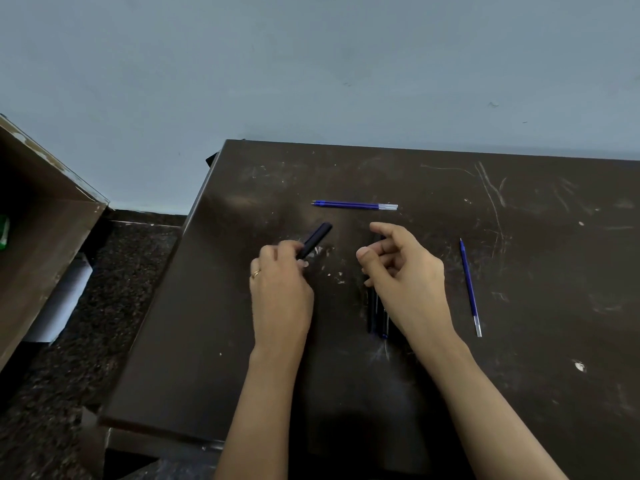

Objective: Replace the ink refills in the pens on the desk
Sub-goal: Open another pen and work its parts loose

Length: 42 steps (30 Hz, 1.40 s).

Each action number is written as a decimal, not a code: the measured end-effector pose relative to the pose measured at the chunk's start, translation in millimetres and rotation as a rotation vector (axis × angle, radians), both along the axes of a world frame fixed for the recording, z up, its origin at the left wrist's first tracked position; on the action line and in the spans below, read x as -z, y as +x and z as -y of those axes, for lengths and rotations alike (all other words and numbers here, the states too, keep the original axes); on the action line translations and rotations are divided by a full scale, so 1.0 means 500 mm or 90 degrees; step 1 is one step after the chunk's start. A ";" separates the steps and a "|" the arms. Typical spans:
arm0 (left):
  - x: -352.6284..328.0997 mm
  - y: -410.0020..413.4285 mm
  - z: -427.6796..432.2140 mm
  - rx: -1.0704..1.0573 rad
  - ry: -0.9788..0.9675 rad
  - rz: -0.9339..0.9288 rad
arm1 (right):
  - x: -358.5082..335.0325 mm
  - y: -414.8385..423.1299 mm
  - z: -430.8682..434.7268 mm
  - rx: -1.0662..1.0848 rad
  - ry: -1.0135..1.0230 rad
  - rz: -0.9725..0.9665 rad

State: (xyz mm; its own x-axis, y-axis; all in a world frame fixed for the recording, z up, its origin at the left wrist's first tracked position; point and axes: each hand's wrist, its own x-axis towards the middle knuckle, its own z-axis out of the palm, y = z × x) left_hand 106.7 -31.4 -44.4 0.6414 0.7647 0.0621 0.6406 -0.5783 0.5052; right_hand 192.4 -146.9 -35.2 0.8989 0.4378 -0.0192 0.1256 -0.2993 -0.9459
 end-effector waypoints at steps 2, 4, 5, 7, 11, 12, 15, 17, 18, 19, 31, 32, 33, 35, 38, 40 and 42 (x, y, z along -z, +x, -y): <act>-0.003 0.001 -0.003 0.122 0.021 0.027 | -0.006 -0.002 -0.003 0.001 0.024 -0.038; -0.004 0.000 -0.003 0.236 0.020 0.038 | -0.014 -0.004 -0.004 0.004 0.041 -0.051; -0.005 -0.001 -0.001 0.273 0.007 0.050 | -0.016 -0.005 -0.004 0.002 0.047 -0.049; -0.007 -0.002 0.004 0.310 -0.007 0.087 | -0.018 -0.008 -0.005 -0.008 0.064 -0.046; 0.002 0.001 0.000 0.312 0.027 0.092 | -0.015 -0.011 -0.010 -0.035 0.078 -0.061; 0.002 0.001 -0.001 0.311 0.038 0.080 | -0.014 -0.012 -0.011 -0.039 0.078 -0.062; -0.009 0.000 0.000 0.298 0.062 0.073 | -0.014 -0.011 -0.011 -0.043 0.085 -0.067; -0.019 -0.001 0.003 0.284 0.066 0.064 | -0.014 -0.010 -0.011 -0.048 0.084 -0.063; -0.022 -0.003 0.004 0.275 0.071 0.058 | -0.014 -0.009 -0.010 -0.050 0.082 -0.062; -0.024 -0.004 0.006 0.267 0.078 0.052 | -0.013 -0.009 -0.010 -0.051 0.080 -0.061; -0.026 0.001 0.016 0.228 0.106 0.034 | -0.010 -0.001 -0.005 -0.068 0.073 -0.062; -0.027 0.000 0.016 0.228 0.108 0.034 | -0.010 0.000 -0.005 -0.071 0.070 -0.063; -0.027 0.000 0.016 0.228 0.112 0.033 | -0.010 0.000 -0.005 -0.073 0.067 -0.063; -0.026 -0.001 0.016 0.228 0.118 0.030 | -0.012 0.000 -0.005 -0.076 0.060 -0.063; -0.025 0.000 0.017 0.224 0.123 0.031 | -0.013 0.001 -0.004 -0.080 0.055 -0.064; -0.025 0.001 0.017 0.221 0.123 0.032 | -0.012 0.001 -0.004 -0.083 0.052 -0.068; -0.025 0.000 0.017 0.219 0.125 0.027 | -0.014 0.002 -0.003 -0.086 0.055 -0.077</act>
